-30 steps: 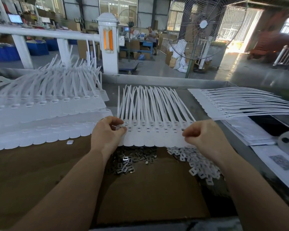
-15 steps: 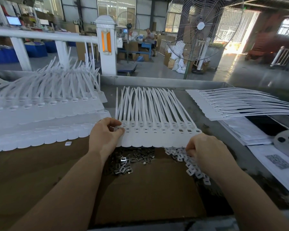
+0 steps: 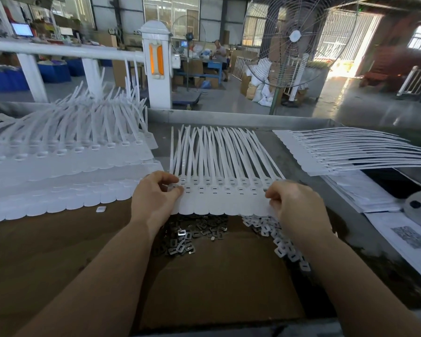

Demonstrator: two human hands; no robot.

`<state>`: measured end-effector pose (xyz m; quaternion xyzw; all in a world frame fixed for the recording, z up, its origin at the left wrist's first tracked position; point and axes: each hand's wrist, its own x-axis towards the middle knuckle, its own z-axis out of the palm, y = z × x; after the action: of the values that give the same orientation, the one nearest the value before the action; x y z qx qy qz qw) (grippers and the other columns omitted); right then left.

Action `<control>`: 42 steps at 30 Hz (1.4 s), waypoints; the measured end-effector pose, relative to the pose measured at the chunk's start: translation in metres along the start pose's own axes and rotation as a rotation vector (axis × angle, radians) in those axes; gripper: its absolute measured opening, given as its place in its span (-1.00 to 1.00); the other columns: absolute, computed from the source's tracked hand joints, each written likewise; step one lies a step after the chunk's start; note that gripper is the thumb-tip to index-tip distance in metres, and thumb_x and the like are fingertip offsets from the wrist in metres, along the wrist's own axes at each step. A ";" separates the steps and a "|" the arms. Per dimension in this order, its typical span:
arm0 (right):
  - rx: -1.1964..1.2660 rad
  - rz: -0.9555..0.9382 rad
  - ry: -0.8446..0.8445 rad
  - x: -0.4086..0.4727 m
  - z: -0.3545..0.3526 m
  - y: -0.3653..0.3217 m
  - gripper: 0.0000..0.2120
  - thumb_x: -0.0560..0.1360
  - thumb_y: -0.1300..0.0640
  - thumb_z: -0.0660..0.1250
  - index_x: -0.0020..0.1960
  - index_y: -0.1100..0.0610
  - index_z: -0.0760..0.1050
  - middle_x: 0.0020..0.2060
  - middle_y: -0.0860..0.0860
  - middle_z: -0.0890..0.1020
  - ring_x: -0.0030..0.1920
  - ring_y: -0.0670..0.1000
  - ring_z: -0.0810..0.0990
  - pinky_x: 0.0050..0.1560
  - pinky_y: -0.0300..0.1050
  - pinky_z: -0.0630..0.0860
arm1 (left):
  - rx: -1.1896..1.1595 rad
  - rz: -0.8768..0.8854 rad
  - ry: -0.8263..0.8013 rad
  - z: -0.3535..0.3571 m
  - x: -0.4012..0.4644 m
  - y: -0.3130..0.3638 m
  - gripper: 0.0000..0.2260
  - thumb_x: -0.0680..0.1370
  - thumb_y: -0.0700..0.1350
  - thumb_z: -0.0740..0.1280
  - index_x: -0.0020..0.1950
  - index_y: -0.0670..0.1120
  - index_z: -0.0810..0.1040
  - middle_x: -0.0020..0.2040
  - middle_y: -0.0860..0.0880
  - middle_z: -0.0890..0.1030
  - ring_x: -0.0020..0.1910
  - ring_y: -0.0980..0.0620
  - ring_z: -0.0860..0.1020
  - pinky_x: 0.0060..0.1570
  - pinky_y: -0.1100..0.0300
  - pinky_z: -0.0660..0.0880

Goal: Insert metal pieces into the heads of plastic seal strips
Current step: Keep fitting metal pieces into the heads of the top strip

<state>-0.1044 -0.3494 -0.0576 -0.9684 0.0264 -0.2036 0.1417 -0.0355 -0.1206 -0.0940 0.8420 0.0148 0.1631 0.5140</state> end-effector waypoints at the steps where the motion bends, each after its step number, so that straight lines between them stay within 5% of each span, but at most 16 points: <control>1: -0.009 -0.003 -0.014 0.000 0.001 0.000 -0.81 0.51 0.29 0.27 0.04 0.09 0.57 -0.08 0.01 0.64 -0.08 0.02 0.58 -0.01 -0.10 0.52 | 0.001 -0.001 -0.001 0.000 0.000 0.000 -0.89 0.45 -0.13 0.45 -0.08 0.02 0.57 -0.22 0.10 0.54 -0.19 0.17 0.48 -0.21 0.29 0.35; 6: 0.143 0.084 0.095 0.001 0.000 0.004 -0.86 0.48 0.24 0.34 -0.02 0.11 0.64 -0.13 0.04 0.68 -0.11 0.05 0.61 0.03 -0.01 0.55 | 0.013 -0.002 0.004 0.000 0.001 0.000 -0.89 0.45 -0.13 0.45 -0.09 0.02 0.57 -0.24 0.11 0.52 -0.23 0.20 0.47 -0.27 0.38 0.32; 11: 0.080 0.131 -0.010 0.006 0.005 0.006 -0.88 0.50 0.16 0.33 -0.06 0.12 0.65 -0.17 0.03 0.63 -0.22 -0.03 0.53 -0.10 -0.21 0.46 | 0.006 -0.007 -0.002 0.000 -0.001 0.001 -0.89 0.45 -0.14 0.45 -0.09 0.02 0.56 -0.25 0.10 0.52 -0.24 0.20 0.46 -0.27 0.39 0.32; 17: 0.222 0.175 -0.023 0.017 0.004 0.009 -0.95 0.47 0.18 0.37 -0.16 0.11 0.61 -0.14 0.01 0.63 -0.16 -0.03 0.56 -0.05 -0.10 0.52 | -0.013 -0.013 0.008 -0.001 -0.002 0.002 -0.87 0.46 -0.15 0.44 -0.06 0.03 0.56 -0.17 0.10 0.54 -0.18 0.20 0.46 -0.06 0.24 0.37; 24: 0.117 0.134 0.015 0.034 0.005 0.008 -0.89 0.53 0.22 0.27 -0.08 0.09 0.57 -0.09 0.02 0.59 -0.13 0.02 0.52 -0.03 -0.01 0.50 | -0.028 -0.023 0.018 -0.002 -0.001 0.001 -0.85 0.46 -0.16 0.44 -0.06 0.05 0.55 -0.12 0.08 0.55 -0.11 0.13 0.47 -0.02 0.21 0.39; 35: -0.057 0.095 -0.151 0.046 0.007 0.007 -0.83 0.52 0.30 0.27 -0.06 0.06 0.53 -0.04 0.02 0.59 -0.06 0.02 0.54 0.02 -0.03 0.51 | -0.035 -0.022 0.019 0.000 0.001 -0.001 -0.84 0.45 -0.16 0.45 -0.08 0.07 0.54 -0.12 0.08 0.56 -0.14 0.17 0.47 -0.04 0.22 0.40; 42: 0.052 0.162 -0.062 0.044 0.012 0.007 -0.92 0.48 0.19 0.36 -0.08 0.08 0.62 -0.08 0.01 0.62 -0.10 0.01 0.57 0.03 -0.06 0.53 | -0.017 -0.017 0.021 -0.001 -0.001 0.000 -0.85 0.46 -0.17 0.44 -0.08 0.05 0.54 -0.14 0.07 0.54 -0.14 0.14 0.46 -0.05 0.22 0.40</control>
<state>-0.0596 -0.3578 -0.0535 -0.9649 0.0952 -0.1620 0.1835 -0.0369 -0.1201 -0.0935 0.8357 0.0257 0.1677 0.5223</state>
